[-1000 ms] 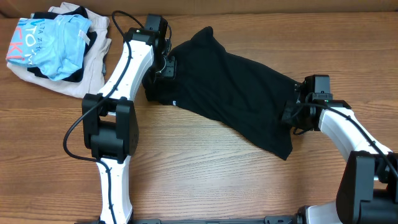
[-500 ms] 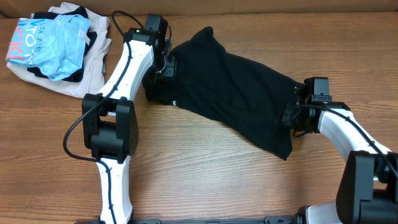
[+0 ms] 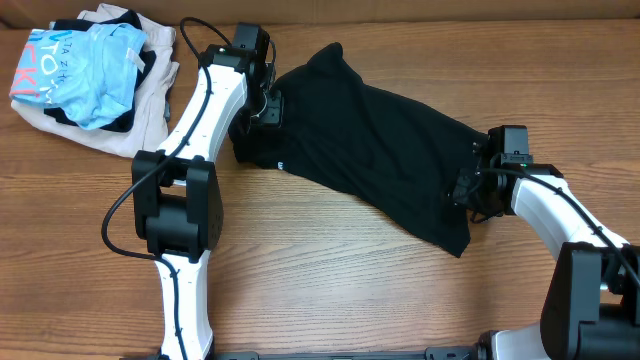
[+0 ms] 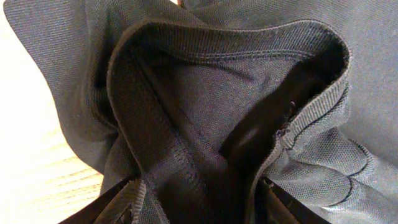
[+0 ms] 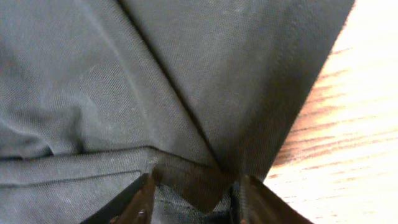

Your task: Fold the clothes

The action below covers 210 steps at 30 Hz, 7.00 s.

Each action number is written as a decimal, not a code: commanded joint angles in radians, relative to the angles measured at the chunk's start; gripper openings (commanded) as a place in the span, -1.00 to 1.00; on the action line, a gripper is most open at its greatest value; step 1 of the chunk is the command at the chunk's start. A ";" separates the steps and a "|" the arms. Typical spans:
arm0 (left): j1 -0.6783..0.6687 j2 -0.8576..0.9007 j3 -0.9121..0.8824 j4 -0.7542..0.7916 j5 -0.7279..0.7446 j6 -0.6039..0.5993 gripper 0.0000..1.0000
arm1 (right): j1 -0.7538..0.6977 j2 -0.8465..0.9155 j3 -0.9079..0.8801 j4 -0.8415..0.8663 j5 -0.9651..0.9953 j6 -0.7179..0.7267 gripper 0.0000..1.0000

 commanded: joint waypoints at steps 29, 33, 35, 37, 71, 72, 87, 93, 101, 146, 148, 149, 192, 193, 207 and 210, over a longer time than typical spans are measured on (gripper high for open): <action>0.014 -0.005 0.046 0.015 -0.057 0.024 0.22 | -0.098 0.019 0.171 -0.002 0.030 0.033 -0.92; 0.048 -0.006 0.144 -0.064 -0.063 0.025 0.35 | -0.101 0.030 0.173 0.005 0.026 0.033 -0.26; 0.069 -0.006 0.219 -0.127 -0.062 0.025 0.57 | -0.101 0.026 0.194 -0.025 -0.009 0.032 0.75; 0.090 -0.006 0.302 -0.205 -0.061 0.030 0.88 | -0.101 0.018 0.242 -0.098 -0.066 0.028 0.94; 0.080 -0.006 -0.117 -0.164 0.132 0.093 0.54 | -0.022 -0.068 0.106 -0.271 -0.087 0.056 0.61; 0.075 -0.006 -0.135 -0.147 0.132 0.094 0.48 | -0.022 -0.068 0.100 -0.266 -0.083 0.058 0.57; 0.101 -0.006 -0.178 -0.108 0.084 0.093 -0.36 | -0.022 -0.068 0.070 -0.265 -0.068 0.085 0.36; 0.132 -0.006 -0.089 -0.194 0.067 0.093 -0.91 | -0.021 -0.068 0.070 -0.307 -0.076 0.085 0.22; 0.135 -0.006 0.056 -0.312 0.004 0.105 -0.92 | -0.020 -0.068 0.014 -0.287 -0.074 0.086 0.22; 0.142 -0.117 -0.132 -0.598 -0.055 0.040 -0.91 | -0.207 -0.068 -0.063 -0.153 -0.137 0.156 -0.92; 0.141 -0.160 -0.203 -0.576 -0.054 0.038 -0.92 | -0.213 -0.068 -0.063 -0.156 -0.137 0.153 -0.92; 0.141 -0.182 -0.238 -0.567 -0.054 0.035 -0.91 | -0.213 -0.068 -0.063 -0.156 -0.136 0.153 -0.92; 0.035 -0.546 -0.279 0.046 0.082 0.139 1.00 | -0.099 -0.317 0.492 -0.565 -0.022 -0.044 0.57; 0.035 -0.536 -0.251 0.087 0.097 0.142 1.00 | -0.090 -0.303 0.520 -0.564 -0.023 -0.048 0.57; -0.026 0.008 0.211 0.275 0.175 0.285 1.00 | -0.078 -0.147 0.570 -0.554 -0.023 -0.051 0.58; -0.040 0.093 0.245 0.322 0.177 0.291 1.00 | -0.078 -0.143 0.570 -0.557 -0.022 -0.051 0.58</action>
